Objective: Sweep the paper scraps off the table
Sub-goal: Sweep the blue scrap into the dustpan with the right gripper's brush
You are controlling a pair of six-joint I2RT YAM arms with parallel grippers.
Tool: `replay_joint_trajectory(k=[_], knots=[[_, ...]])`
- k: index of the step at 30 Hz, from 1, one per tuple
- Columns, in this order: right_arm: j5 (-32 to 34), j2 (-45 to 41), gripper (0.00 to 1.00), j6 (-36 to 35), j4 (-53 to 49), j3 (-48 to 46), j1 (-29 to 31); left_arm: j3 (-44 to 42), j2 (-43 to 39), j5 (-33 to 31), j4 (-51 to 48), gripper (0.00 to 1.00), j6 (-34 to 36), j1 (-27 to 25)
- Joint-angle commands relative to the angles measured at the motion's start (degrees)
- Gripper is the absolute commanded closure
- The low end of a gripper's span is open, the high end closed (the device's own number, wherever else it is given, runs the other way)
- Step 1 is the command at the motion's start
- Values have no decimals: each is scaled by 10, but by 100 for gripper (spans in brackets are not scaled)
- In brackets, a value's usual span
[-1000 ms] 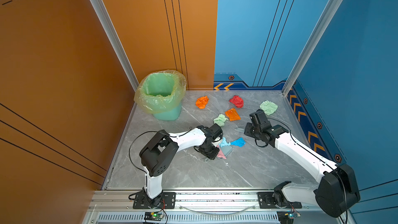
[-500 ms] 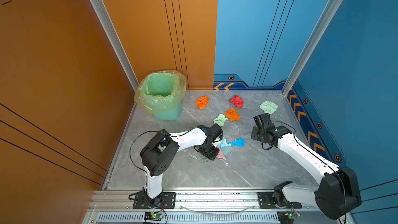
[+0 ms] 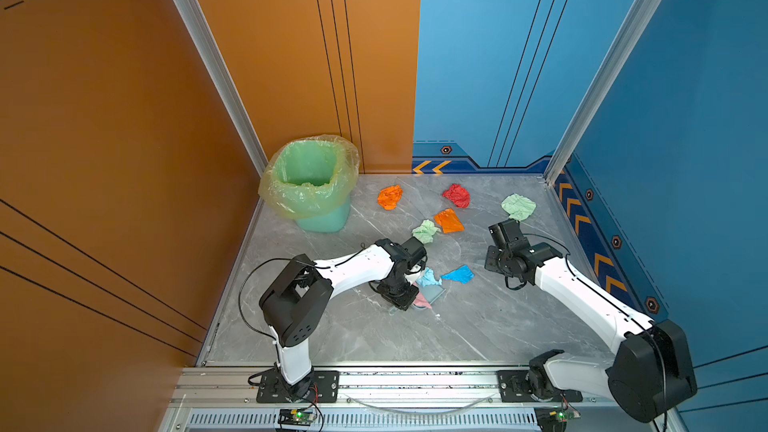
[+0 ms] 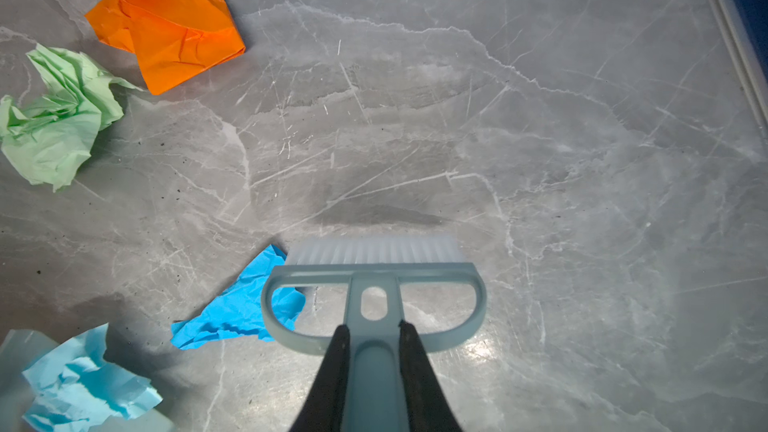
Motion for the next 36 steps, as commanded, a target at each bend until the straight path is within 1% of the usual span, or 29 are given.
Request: replay_joint_trajectory(k=[1,10,19,25,36], knots=[[-14,15,100,-8,3,6,13,6,4,-7,-18,100,4,3],[-22,42,100,-4,17,22,49,3,26,-2,-18,100,6,-1],[-28,51,100,-5,25,26,60,7,27,-2,-18,100,10,-1],[-45,57,100,-5,35,37,72,10,37,-2,-18,100,10,-2],[-58,77,100,5,36,64,128,20,44,-1,-18,100,9,-9]])
